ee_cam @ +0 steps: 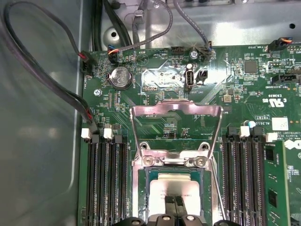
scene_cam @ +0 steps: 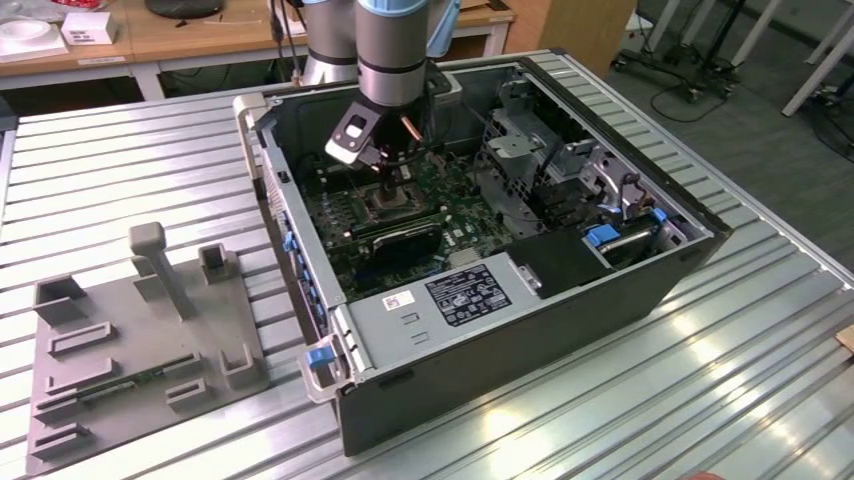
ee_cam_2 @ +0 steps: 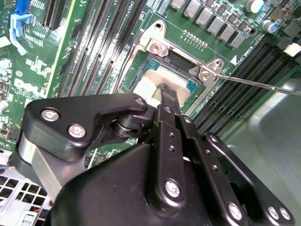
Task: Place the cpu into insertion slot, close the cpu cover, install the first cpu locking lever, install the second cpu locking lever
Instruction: 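Place the cpu into insertion slot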
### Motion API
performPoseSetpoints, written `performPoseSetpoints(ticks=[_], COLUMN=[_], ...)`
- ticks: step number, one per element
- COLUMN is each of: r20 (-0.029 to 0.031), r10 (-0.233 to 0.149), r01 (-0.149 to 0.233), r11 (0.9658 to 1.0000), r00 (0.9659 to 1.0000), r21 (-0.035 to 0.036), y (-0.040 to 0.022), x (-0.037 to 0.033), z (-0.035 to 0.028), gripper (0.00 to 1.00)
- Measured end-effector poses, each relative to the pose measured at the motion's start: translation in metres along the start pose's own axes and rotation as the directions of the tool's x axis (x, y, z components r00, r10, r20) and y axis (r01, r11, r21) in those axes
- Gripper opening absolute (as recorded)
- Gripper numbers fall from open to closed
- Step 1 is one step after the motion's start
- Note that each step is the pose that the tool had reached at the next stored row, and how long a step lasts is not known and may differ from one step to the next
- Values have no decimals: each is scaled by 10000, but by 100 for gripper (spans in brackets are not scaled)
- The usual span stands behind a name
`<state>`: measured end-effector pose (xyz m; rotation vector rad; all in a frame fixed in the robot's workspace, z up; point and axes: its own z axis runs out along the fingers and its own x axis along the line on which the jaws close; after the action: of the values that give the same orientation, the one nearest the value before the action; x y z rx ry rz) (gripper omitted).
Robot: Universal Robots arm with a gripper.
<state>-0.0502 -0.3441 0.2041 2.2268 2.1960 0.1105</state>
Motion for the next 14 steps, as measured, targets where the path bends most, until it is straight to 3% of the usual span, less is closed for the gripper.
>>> performPoseSetpoints(ticks=[14], r20=[1], r10=[-1], r01=[1], r11=[10000], r00=[10000], r21=[-4], y=[14], x=[10], z=[-248], gripper=[11])
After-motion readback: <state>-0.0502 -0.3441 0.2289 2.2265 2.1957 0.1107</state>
